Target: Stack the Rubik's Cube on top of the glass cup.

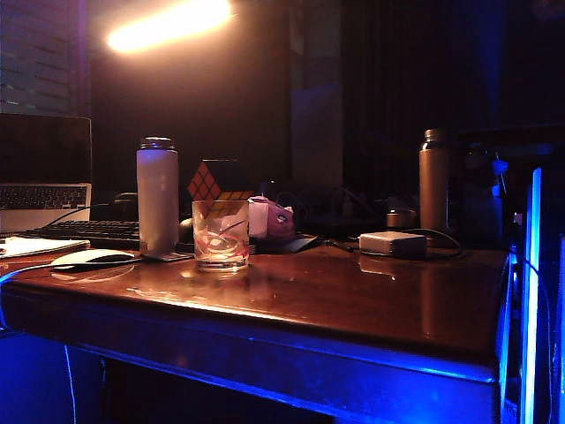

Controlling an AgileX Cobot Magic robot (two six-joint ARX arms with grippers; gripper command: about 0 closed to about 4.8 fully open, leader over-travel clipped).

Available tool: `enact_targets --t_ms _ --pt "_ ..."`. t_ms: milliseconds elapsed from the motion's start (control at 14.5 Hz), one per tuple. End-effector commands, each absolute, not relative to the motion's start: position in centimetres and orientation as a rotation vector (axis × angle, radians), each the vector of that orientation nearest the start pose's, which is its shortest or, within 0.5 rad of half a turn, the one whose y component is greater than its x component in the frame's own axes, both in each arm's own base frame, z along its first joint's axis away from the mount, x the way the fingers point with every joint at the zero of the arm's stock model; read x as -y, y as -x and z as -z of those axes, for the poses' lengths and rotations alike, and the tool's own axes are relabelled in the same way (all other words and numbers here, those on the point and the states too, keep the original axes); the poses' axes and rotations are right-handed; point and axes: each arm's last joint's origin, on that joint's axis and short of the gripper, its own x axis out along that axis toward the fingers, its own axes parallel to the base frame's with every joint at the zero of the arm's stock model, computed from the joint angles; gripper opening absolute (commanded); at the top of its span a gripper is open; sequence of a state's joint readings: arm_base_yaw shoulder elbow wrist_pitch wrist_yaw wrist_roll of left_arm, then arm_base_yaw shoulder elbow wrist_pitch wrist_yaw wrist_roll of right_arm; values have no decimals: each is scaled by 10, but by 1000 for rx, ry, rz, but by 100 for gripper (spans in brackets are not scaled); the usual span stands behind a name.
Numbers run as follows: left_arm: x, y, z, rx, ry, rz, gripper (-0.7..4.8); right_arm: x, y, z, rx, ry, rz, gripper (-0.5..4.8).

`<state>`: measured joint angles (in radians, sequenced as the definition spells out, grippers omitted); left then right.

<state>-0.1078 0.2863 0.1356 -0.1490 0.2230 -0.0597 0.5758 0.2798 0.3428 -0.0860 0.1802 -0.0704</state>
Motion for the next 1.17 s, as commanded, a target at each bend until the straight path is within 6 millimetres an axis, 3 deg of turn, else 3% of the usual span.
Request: enact_targets --t_ms 69,207,552,760,967,1174 --pt "19 -104 -172 -244 69 361 -6 -46 -81 -219 6 18 -396 -1" --pt "18 -99 -176 -177 65 366 -6 -45 -78 -197 -12 25 -395 -1" --pt "16 -89 -175 -113 30 321 -6 -45 -78 -179 -76 51 -394 -1" --pt "14 -90 -162 -202 10 241 -6 -47 -82 -152 -152 80 -395 -1" --pt "12 -91 -150 -265 2 175 -6 -47 -82 -152 -154 81 -395 -1" --pt "12 -91 -150 -264 2 176 9 -47 -82 -152 -153 81 -395 -1"
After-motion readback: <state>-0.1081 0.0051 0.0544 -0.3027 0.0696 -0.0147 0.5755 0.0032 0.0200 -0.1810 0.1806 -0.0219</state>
